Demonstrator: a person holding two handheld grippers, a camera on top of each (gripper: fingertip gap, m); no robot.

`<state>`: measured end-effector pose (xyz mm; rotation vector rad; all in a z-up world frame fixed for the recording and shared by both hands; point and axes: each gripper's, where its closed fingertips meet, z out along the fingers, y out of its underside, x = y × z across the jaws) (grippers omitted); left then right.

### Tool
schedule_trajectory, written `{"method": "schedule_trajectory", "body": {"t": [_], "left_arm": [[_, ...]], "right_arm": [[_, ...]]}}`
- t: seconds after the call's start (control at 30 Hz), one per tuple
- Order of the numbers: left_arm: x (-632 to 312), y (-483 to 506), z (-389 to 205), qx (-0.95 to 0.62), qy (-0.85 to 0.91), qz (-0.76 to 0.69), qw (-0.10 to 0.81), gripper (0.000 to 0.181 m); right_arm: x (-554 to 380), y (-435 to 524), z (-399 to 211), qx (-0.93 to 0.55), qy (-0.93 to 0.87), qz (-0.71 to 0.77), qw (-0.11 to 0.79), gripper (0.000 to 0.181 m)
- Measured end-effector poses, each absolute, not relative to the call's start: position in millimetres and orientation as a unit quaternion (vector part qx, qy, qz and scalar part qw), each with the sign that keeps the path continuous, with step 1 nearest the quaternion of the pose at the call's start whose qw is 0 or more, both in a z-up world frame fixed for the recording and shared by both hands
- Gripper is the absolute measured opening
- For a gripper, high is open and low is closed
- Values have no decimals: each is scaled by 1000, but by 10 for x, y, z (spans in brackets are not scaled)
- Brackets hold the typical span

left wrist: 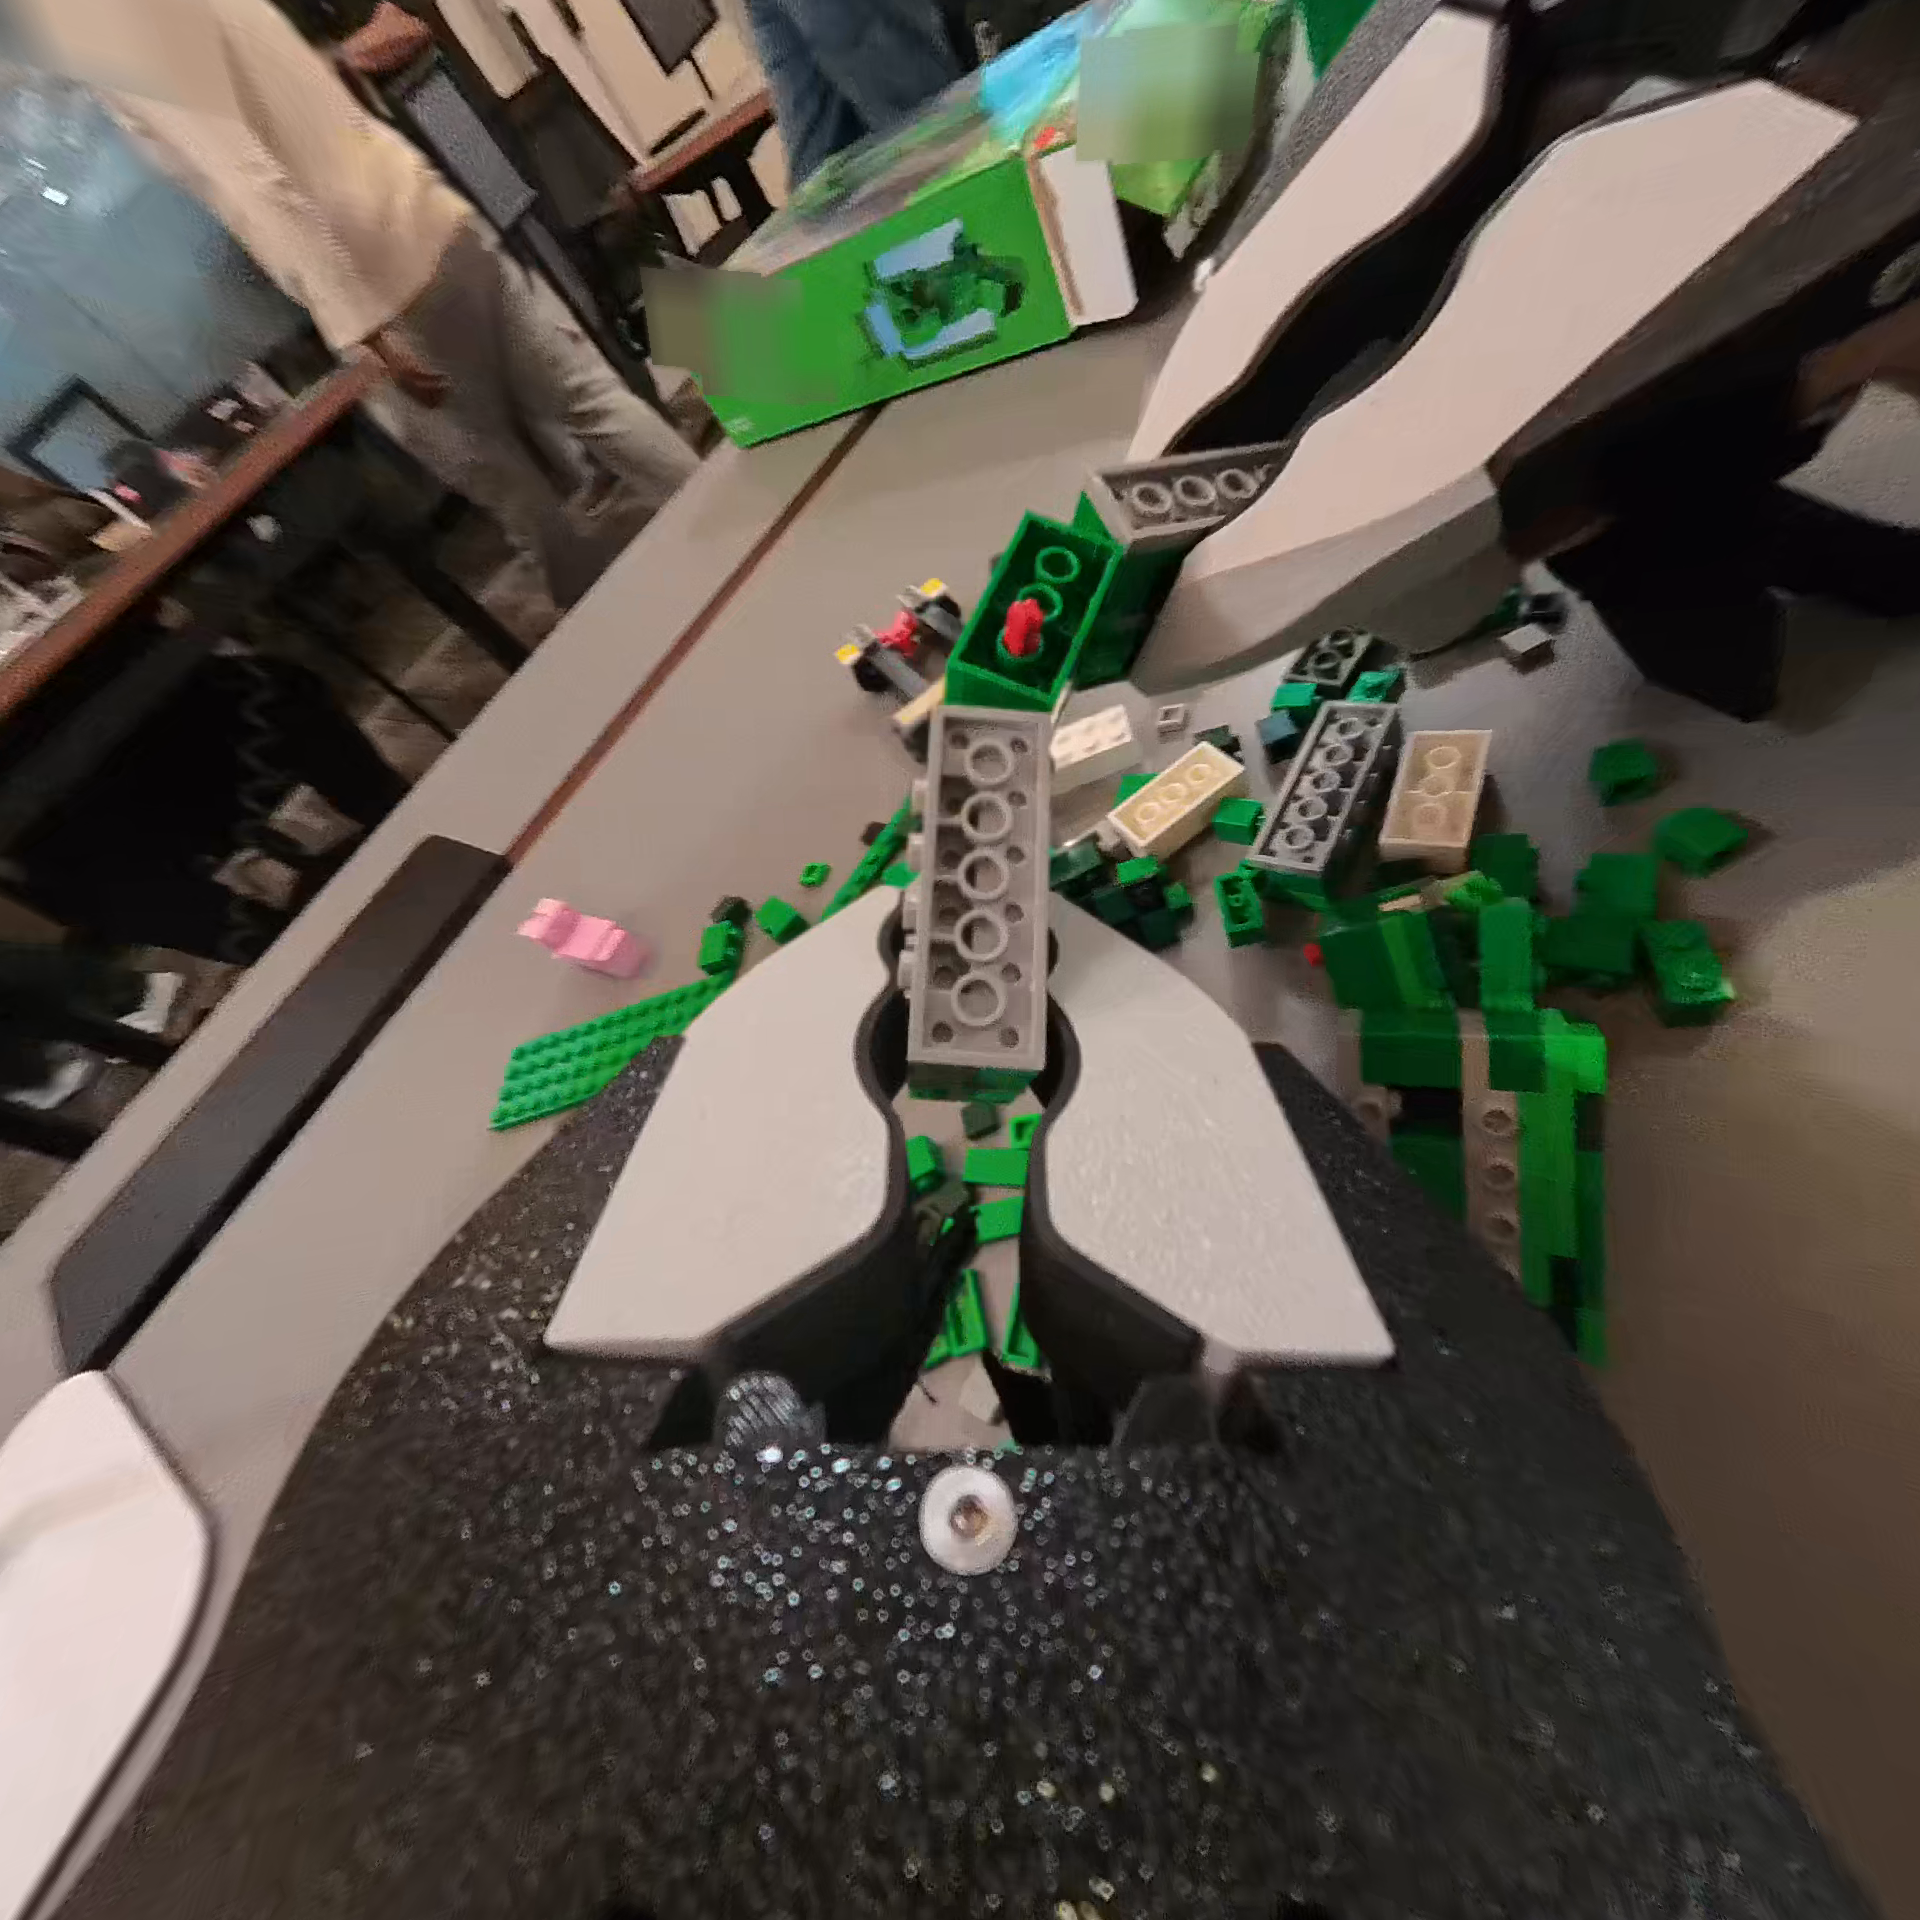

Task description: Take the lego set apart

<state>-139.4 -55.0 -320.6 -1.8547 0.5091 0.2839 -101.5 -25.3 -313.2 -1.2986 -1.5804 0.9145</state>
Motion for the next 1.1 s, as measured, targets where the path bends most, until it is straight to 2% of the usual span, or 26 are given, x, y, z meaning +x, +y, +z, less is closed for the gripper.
{"method": "schedule_trajectory", "body": {"t": [0.3,0.4,0.5,0.57,0.7,0.97,1.1], "left_arm": [[-1321,-576,-3328,-814,226,66,531,18],[-1363,-575,-3327,-825,211,75,519,18],[-1463,-597,-3361,-833,206,96,505,18],[-1476,-603,-3363,-834,202,87,506,18],[-1506,-611,-3374,-831,210,96,506,18],[-1457,-592,-3314,-820,196,70,533,18],[-1532,-606,-3232,-811,174,53,555,18]], "right_arm": [[-934,-321,-3244,-541,-624,473,308,25],[-966,-295,-3198,-526,-626,456,352,24],[-965,-194,-3189,-492,-659,349,450,29],[-959,-204,-3257,-476,-687,299,461,21],[-979,-221,-3290,-464,-699,274,470,20],[-947,-276,-3170,-532,-611,475,344,19],[-906,-288,-2919,-547,-479,654,208,19]]}}
